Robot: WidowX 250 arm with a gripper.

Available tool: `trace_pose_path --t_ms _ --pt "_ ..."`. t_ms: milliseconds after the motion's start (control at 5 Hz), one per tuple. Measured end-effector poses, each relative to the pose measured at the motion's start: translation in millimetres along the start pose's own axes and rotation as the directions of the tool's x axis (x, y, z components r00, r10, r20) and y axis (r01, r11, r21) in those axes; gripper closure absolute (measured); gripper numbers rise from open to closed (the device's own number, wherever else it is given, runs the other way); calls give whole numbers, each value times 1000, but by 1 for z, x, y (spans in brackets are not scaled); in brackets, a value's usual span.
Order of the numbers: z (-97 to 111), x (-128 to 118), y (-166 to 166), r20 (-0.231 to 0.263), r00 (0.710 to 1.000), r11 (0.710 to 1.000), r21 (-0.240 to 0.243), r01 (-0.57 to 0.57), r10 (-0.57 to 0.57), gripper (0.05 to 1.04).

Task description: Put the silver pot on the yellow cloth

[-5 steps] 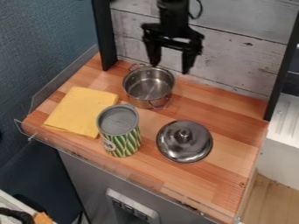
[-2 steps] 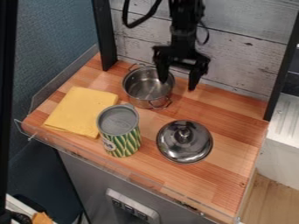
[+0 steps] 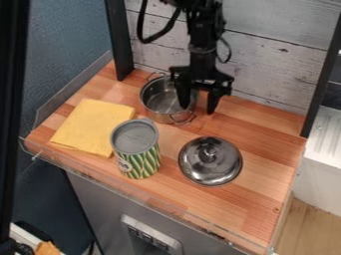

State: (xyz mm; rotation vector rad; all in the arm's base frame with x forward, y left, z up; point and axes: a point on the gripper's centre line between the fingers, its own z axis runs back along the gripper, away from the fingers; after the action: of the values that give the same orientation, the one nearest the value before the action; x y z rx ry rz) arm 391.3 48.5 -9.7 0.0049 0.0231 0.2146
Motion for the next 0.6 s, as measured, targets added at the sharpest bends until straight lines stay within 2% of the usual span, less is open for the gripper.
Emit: trace_pose_path --t_ms 200,400,600 --pt "-1 1 0 -17 999 999 -15 -32 31 713" --pt "-3 -1 -2 -51 998 999 -29 -23 21 922" --pt "15 -3 2 1 1000 1000 -8 12 -12 993"
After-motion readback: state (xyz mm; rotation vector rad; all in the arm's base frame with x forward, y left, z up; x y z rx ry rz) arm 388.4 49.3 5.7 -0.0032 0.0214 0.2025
